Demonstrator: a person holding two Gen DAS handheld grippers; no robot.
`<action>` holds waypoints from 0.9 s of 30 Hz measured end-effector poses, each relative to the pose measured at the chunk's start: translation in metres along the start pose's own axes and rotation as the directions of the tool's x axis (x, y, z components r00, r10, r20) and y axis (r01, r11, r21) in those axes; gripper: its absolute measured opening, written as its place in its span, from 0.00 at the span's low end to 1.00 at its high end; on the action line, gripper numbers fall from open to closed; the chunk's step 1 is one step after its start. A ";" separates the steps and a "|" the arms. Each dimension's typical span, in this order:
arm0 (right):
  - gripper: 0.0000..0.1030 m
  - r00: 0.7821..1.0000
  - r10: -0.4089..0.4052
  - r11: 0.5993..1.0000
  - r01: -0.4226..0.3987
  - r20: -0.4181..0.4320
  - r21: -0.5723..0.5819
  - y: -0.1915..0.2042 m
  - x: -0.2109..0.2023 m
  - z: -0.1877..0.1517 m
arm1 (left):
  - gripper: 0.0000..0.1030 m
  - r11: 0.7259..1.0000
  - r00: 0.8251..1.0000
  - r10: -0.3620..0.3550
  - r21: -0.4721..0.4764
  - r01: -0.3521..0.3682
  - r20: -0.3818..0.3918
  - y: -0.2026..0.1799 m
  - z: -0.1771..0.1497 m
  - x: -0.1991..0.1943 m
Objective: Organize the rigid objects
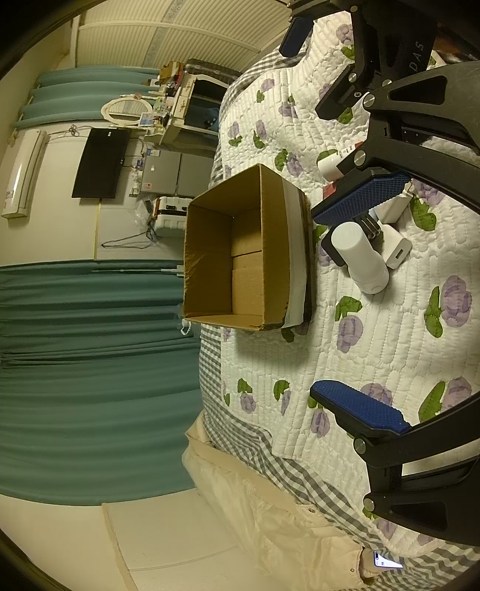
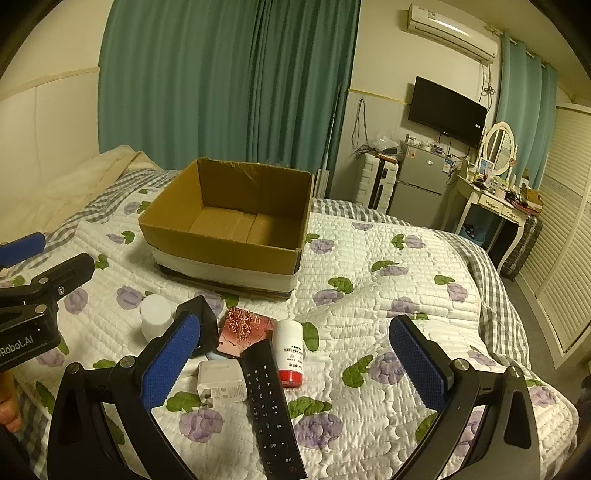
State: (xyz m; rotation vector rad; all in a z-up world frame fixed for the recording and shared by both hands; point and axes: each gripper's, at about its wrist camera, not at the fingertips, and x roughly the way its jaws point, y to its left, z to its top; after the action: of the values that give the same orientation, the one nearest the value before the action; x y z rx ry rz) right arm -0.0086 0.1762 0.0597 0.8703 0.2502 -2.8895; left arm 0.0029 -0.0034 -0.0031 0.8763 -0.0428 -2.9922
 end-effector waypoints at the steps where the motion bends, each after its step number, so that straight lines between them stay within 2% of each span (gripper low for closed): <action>1: 1.00 1.000 -0.002 1.000 0.002 0.006 -0.001 0.000 -0.002 0.001 | 0.86 1.000 1.000 -0.002 0.000 0.002 0.005 0.000 0.000 -0.003; 6: 1.00 0.999 -0.012 1.000 0.012 0.030 -0.003 -0.002 -0.015 0.005 | 0.86 1.000 1.000 -0.011 0.007 0.011 0.025 -0.003 0.002 -0.015; 11: 1.00 1.000 -0.005 1.000 0.005 0.014 -0.027 -0.001 -0.018 -0.001 | 0.86 1.000 1.000 -0.009 0.012 0.008 0.022 -0.006 0.002 -0.019; 20: 0.99 0.992 -0.006 0.997 -0.003 -0.124 -0.072 0.002 0.022 -0.032 | 0.86 1.000 0.998 0.004 0.020 -0.003 -0.068 -0.009 -0.020 0.009; 27: 0.83 0.961 0.000 0.993 -0.032 -0.276 -0.113 0.012 0.071 -0.064 | 0.86 0.999 0.987 0.012 0.035 -0.006 -0.163 -0.013 -0.042 0.041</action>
State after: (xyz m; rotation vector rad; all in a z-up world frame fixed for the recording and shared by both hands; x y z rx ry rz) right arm -0.0314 0.1721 -0.0338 1.2450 0.4292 -2.6994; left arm -0.0095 0.0078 -0.0613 1.1175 -0.0949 -2.9082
